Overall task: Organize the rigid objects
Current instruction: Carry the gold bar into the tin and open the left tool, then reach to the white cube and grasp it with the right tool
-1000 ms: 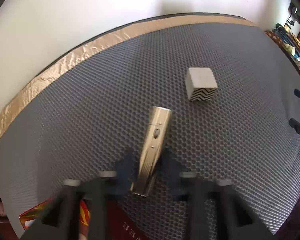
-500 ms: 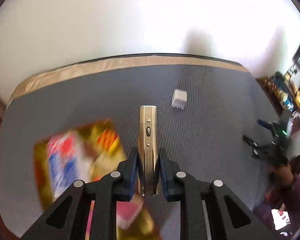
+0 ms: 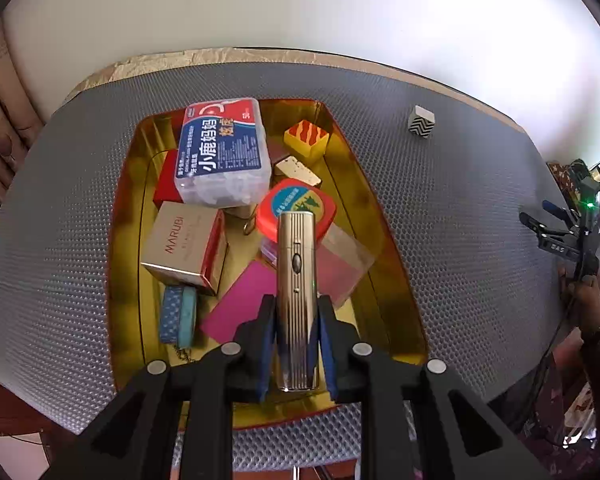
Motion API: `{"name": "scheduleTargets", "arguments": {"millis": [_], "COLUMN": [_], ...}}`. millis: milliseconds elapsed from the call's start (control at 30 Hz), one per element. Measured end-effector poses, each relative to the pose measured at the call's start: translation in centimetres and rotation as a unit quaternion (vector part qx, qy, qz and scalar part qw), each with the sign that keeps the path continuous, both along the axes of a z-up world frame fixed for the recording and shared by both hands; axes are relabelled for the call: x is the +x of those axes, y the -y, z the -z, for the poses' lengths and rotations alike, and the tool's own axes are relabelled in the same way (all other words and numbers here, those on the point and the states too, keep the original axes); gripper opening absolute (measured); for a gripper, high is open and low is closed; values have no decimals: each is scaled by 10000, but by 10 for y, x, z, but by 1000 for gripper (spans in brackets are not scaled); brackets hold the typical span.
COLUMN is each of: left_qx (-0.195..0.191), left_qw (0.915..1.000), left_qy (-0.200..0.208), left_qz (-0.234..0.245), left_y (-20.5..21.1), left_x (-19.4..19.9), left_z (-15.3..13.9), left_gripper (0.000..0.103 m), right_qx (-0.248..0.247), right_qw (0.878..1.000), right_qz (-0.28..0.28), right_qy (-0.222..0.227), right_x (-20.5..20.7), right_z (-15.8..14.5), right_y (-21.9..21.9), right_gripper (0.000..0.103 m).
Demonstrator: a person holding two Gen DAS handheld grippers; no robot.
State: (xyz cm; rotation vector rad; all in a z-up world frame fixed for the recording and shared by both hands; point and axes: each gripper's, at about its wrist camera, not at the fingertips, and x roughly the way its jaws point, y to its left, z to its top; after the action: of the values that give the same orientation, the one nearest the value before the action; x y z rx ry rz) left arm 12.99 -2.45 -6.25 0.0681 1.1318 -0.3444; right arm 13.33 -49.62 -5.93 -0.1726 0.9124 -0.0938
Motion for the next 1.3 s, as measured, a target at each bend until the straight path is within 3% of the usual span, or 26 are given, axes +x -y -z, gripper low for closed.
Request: {"name": "scheduleTargets", "arguments": {"millis": [200,333,400,467,567,700,767,867,1033,1167,1300], "left_qx": [18,227,349,421,459,344,184,-215,-901,-1002,-920], "left_qw": [9999,9994,9988,9980,9966,9924,9892,9818,9762,9758,9764], "left_qy": [37,203,253,328,504,971,1187,1485,932,552,244], "left_qz": [-96,-151,-251,-350,-455,-675,-842,-1166,-1739,-1865,-1936], "left_y": [4,9,9,9,8,11,17,21,19,21,20], "left_x": [3,0,-1,-4,-12,-41,-63,-98,-125,-136,-142], "left_z": [14,17,16,12,-1,-31,-44,-53,-33,-13,-4], "left_gripper": [20,21,23,32,34,41,58,59,60,60,65], "right_qx": [1,-1,0,-4,-4,-11,24,782,966,600,143], "right_qw": [10000,10000,10000,10000,10000,10000,10000,9969,9912,9828,9701], "right_qz": [3,6,7,8,10,18,67,-6,-904,-1747,-2381], "right_qy": [1,2,2,3,3,4,-15,-48,63,88,-448], "right_x": [0,0,-1,-1,-1,0,2,5,38,75,116], "right_z": [0,0,0,0,0,0,-2,-17,-50,-64,-49], "right_y": [0,0,0,0,-1,-1,0,1,-56,-104,-134], "right_gripper": [101,101,101,101,101,101,101,96,96,96,89]}}
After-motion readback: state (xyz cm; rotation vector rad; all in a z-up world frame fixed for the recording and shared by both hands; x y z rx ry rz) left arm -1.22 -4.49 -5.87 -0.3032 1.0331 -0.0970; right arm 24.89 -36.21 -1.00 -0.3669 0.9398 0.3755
